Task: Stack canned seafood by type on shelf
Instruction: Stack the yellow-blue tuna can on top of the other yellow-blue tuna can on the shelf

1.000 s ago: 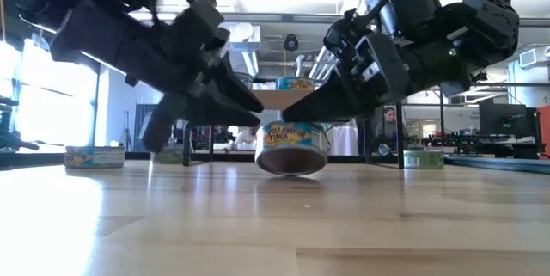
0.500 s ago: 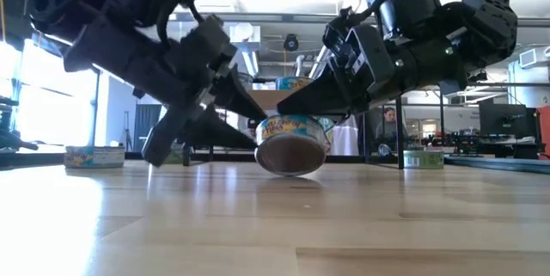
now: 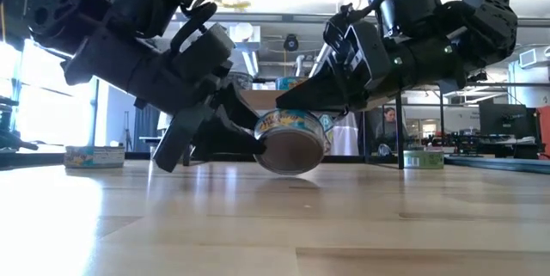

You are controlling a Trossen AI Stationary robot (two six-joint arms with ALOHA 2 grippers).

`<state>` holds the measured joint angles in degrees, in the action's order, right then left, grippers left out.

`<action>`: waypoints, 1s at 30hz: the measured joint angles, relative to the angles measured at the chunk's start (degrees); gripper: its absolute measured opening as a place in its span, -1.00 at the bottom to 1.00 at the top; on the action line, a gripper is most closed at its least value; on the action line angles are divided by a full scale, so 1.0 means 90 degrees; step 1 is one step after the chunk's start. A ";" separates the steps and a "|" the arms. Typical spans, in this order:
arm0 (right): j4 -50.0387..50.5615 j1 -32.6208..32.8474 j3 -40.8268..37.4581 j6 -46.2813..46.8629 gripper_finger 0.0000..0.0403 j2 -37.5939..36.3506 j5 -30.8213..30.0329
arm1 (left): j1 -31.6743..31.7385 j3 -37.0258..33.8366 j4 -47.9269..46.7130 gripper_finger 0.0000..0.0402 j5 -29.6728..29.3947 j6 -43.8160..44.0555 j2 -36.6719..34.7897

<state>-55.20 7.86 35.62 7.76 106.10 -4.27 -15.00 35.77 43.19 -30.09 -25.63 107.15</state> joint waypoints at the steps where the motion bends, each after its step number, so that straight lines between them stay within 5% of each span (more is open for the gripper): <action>1: -0.0033 0.0002 0.0000 -0.0056 -1.00 -0.0002 0.0000 | -0.0001 0.0000 0.0000 -0.05 -0.0002 0.0139 0.0001; 11: -0.0367 0.0014 0.0007 -0.0147 -0.95 -0.0005 0.0135 | -0.0040 0.0000 -0.0154 -0.40 -0.0246 0.0676 0.0001; 23: 0.0730 -0.0044 0.0005 0.0043 -0.10 -0.0945 0.0112 | -0.0233 0.0000 -0.0186 -0.35 -0.0407 0.0643 0.0001; 30: 0.1206 -0.0083 0.0001 0.0091 0.03 -0.0699 0.0260 | -0.0261 0.0000 -0.0162 -0.35 -0.0396 0.0606 0.0001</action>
<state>-44.35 7.11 35.62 8.57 99.81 -1.93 -17.34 35.77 41.73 -33.66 -20.18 107.15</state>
